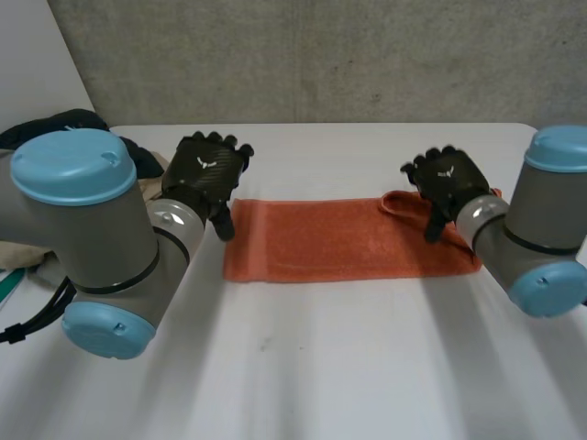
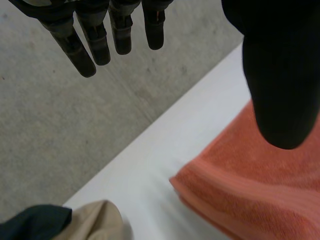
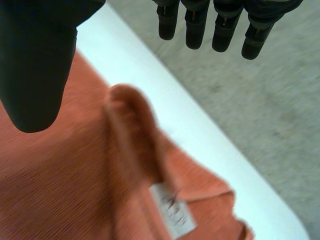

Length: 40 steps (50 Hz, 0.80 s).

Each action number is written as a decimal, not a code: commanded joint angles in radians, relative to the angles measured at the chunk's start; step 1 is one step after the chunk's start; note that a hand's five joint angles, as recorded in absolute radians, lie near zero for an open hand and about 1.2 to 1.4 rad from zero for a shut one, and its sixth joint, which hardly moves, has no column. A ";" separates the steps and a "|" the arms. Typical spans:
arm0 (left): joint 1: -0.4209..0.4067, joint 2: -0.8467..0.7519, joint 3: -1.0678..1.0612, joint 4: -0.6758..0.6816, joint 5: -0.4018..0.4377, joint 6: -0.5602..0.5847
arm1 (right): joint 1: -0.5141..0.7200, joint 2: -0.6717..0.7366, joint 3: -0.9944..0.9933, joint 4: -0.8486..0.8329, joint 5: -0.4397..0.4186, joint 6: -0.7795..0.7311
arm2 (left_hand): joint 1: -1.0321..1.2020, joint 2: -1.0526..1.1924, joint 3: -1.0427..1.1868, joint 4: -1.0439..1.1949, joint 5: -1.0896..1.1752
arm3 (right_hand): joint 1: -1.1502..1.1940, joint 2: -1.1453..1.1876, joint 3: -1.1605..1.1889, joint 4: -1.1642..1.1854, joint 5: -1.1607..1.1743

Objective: Fold the laundry.

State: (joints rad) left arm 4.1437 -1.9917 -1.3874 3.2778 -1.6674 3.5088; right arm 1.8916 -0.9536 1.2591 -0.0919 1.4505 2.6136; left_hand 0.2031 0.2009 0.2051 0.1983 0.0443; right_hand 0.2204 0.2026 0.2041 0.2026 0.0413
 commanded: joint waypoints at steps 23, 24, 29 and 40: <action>0.020 0.002 0.004 0.020 0.020 -0.019 | 0.017 0.563 -0.803 0.236 0.024 0.062 | -0.029 -0.026 -0.031 -0.024 -0.044 | 1.175 1.193 1.191 1.193 1.180; 0.021 0.004 0.004 0.020 0.020 -0.019 | 0.018 0.538 -0.796 0.230 0.022 0.065 | -0.029 -0.026 -0.031 -0.024 -0.044 | 1.176 1.194 1.192 1.194 1.180; 0.027 0.008 0.004 0.020 0.020 -0.019 | 0.055 0.464 -0.761 0.164 -0.047 0.071 | -0.029 -0.026 -0.031 -0.024 -0.044 | 1.176 1.194 1.192 1.194 1.180; 0.115 0.085 0.004 0.017 0.014 -0.042 | 0.193 0.288 -0.612 0.161 -0.415 0.075 | -0.029 -0.026 -0.031 -0.024 -0.044 | 1.176 1.194 1.192 1.194 1.180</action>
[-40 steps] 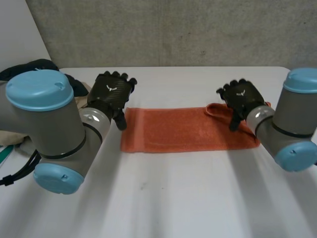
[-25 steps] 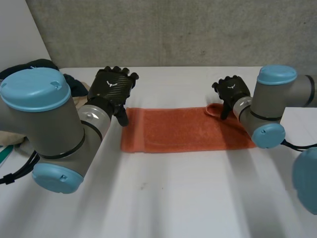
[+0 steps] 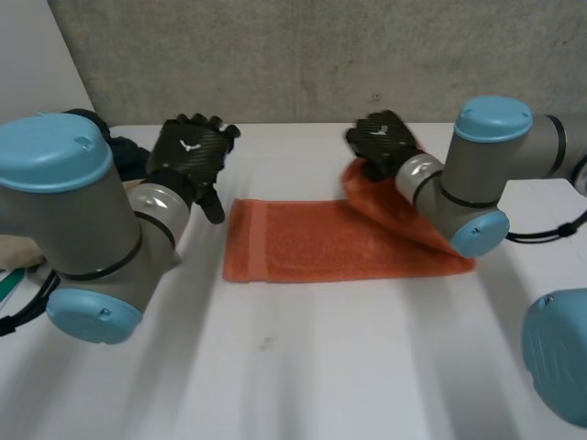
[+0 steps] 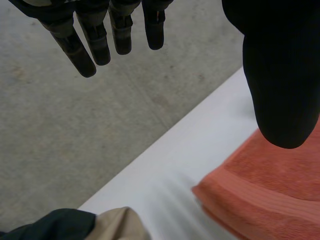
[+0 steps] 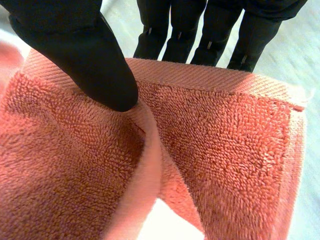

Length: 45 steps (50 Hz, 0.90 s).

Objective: Fold the laundry.

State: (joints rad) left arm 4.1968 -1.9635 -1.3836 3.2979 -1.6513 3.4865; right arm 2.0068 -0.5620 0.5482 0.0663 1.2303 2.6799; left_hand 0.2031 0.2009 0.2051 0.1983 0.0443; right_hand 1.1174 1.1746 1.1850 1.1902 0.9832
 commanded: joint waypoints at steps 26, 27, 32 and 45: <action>0.170 0.078 -0.014 -0.058 -0.019 -0.096 | 0.236 -0.048 0.038 0.016 -0.040 0.106 | -0.029 -0.026 -0.031 -0.024 -0.044 | -0.943 -1.000 -1.010 -1.016 -0.983; 0.169 0.078 -0.015 -0.058 -0.019 -0.096 | 0.230 -0.067 0.045 0.038 -0.013 0.113 | -0.029 -0.026 -0.031 -0.024 -0.044 | -0.943 -1.000 -1.010 -1.016 -0.983; 0.135 0.078 -0.029 -0.060 -0.013 -0.093 | 0.185 -0.159 0.116 0.187 0.171 0.144 | -0.029 -0.026 -0.031 -0.024 -0.044 | -0.943 -1.000 -1.010 -1.016 -0.983; -0.075 -0.148 0.024 -0.081 0.148 0.043 | 0.044 -0.262 0.459 0.281 0.273 0.126 | -0.029 -0.026 -0.031 -0.024 -0.044 | -0.943 -1.000 -1.010 -1.016 -0.983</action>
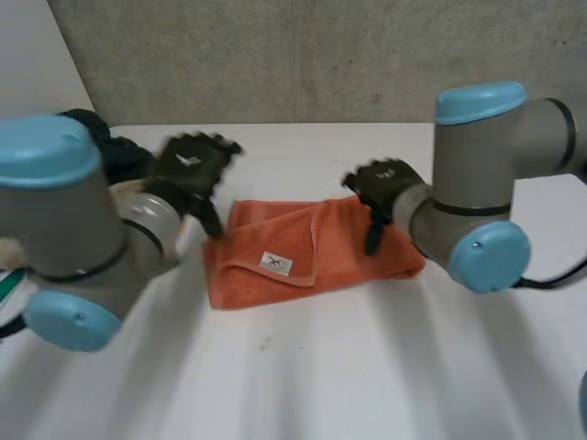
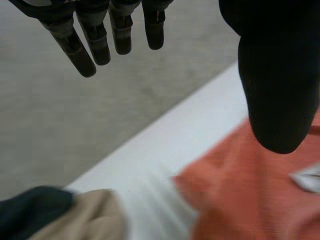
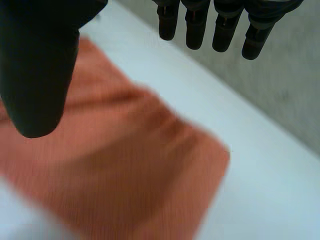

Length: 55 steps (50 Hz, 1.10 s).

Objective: Fold the laundry.

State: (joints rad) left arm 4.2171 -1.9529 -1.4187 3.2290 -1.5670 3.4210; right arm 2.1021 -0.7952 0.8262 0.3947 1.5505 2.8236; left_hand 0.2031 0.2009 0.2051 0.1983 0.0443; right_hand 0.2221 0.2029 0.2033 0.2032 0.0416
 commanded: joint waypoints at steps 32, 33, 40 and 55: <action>-0.012 -0.488 0.635 -0.167 -0.376 0.144 | -0.070 -0.021 0.409 -0.395 -0.036 -0.174 | -0.029 -0.026 -0.031 -0.024 -0.044 | 0.158 0.177 0.177 0.177 0.164; -0.012 -0.479 0.623 -0.179 -0.355 0.141 | -0.071 -0.021 0.409 -0.396 -0.035 -0.174 | -0.029 -0.026 -0.031 -0.024 -0.044 | 0.167 0.186 0.186 0.186 0.173; -0.035 -0.359 0.466 -0.210 -0.314 0.078 | -0.085 -0.029 0.426 -0.412 -0.035 -0.181 | -0.029 -0.026 -0.031 -0.024 -0.044 | 0.322 0.341 0.341 0.341 0.328; -0.101 -0.222 0.167 -0.045 -0.208 0.135 | -0.119 -0.033 0.473 -0.545 -0.010 -0.236 | -0.029 -0.026 -0.031 -0.024 -0.044 | 1.174 1.193 1.193 1.193 1.180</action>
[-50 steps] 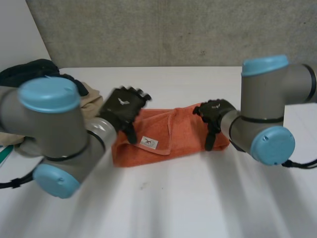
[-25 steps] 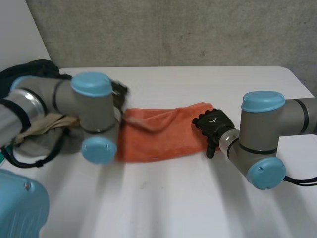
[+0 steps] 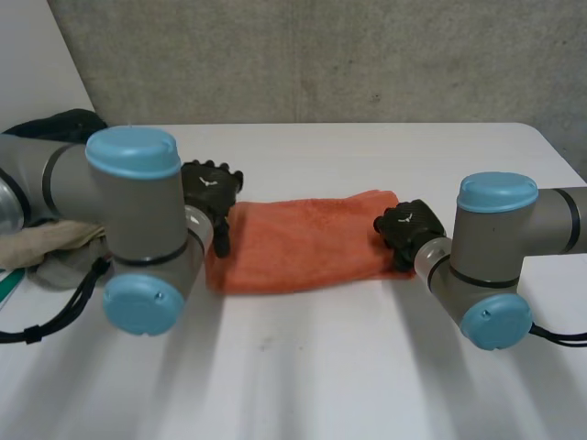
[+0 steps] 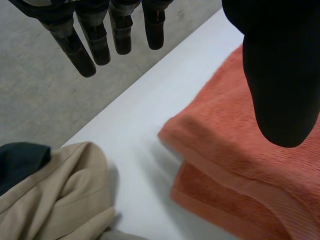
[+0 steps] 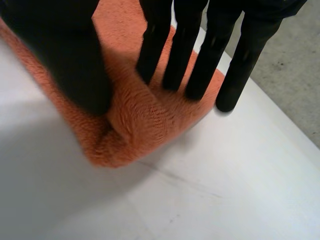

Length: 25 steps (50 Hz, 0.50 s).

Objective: Fold the laundry.

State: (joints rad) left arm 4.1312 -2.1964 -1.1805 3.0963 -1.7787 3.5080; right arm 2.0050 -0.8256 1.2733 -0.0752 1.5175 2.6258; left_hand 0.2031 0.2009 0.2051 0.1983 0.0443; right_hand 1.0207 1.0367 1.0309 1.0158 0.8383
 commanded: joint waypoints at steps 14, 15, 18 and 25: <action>0.035 0.118 -0.106 0.094 0.004 0.039 | -0.121 -0.204 0.120 0.035 0.046 -0.381 | -0.029 -0.026 -0.031 -0.024 -0.044 | 0.376 0.360 0.365 0.380 0.383; 0.040 0.130 -0.105 0.094 0.005 0.034 | -0.083 -0.201 0.094 0.014 0.040 -0.420 | -0.029 -0.026 -0.031 -0.024 -0.044 | 0.376 0.360 0.365 0.380 0.383; 0.049 0.147 -0.100 0.093 0.004 0.026 | -0.010 -0.193 0.061 -0.044 0.007 -0.440 | -0.029 -0.026 -0.031 -0.024 -0.044 | 0.376 0.360 0.365 0.380 0.383; 0.076 0.198 -0.103 0.079 -0.001 -0.012 | 0.221 -0.123 0.093 -0.300 -0.310 -0.420 | -0.029 -0.026 -0.031 -0.024 -0.044 | 0.376 0.360 0.365 0.380 0.383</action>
State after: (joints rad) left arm 4.1895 -2.0332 -1.2818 3.1868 -1.7768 3.5244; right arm 2.0599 -1.0077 1.3453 -0.1893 1.4399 2.1877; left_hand 0.2031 0.2009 0.2051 0.1983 0.0443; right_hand 1.1038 1.1741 1.1874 1.1929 0.9921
